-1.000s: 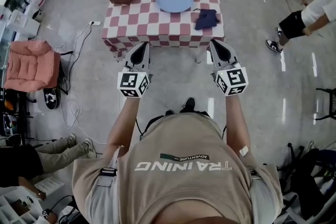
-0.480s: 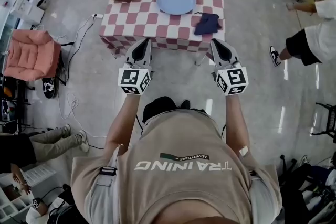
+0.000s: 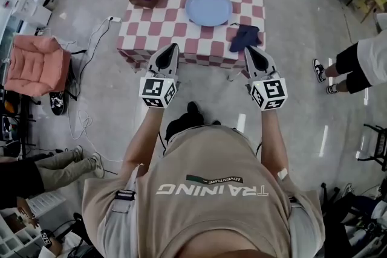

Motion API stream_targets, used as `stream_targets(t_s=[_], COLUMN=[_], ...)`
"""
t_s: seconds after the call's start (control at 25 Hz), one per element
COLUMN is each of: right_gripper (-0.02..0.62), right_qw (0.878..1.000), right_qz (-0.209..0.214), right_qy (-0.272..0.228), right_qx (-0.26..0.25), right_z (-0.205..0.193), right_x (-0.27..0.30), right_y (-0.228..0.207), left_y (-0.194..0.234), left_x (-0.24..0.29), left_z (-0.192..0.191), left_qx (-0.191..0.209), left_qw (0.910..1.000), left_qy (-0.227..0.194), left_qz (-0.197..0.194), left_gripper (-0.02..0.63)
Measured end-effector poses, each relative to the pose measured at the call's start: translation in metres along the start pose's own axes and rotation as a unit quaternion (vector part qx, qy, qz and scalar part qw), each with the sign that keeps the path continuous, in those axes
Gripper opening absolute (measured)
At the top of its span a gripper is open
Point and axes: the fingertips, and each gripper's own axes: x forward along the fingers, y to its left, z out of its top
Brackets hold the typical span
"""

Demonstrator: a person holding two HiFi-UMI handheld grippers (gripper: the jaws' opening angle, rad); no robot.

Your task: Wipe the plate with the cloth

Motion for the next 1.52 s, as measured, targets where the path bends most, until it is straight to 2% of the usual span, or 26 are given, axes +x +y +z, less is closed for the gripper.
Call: stream_targets(t_s=[0.4,0.72,0.92,1.08,1.32,1.52], right_gripper=[0.018,0.018,0.018,0.018,0.018,0.018], right_qw=[1.000,0.999,0.999,0.999,1.000,1.000], right_qz=[-0.023,-0.041,-0.039,-0.017,-0.005,0.006], right_qy=[-0.002,0.013,0.022,0.025,0.010,-0.008], right_qx=[0.006,-0.009,-0.017,-0.023,-0.017,-0.009], right_z=[0.014,0.013,0.011,0.006,0.008,0.011], right_x=[0.069,0.106,0.119,0.133,0.155,0.173], right_y=[-0.013,-0.016,-0.020,-0.025,-0.060,-0.091], left_y=[0.059,0.091,0.097,0.096,0.090,0.087], left_x=[0.053,0.081,0.092,0.104,0.133,0.162], left_z=[0.013,0.003,-0.003,-0.006,0.001,0.005], left_qx=[0.000,0.003,-0.010,0.003,0.006,0.030], left_qw=[0.9997,0.9988,0.9985,0.9988,0.9995,0.9993], left_qy=[-0.005,0.003,0.012,0.020,0.018,0.017], left_qz=[-0.025,-0.049,-0.052,-0.044,-0.024,-0.017], left_gripper=[0.015,0.015,0.015,0.015,0.015,0.015])
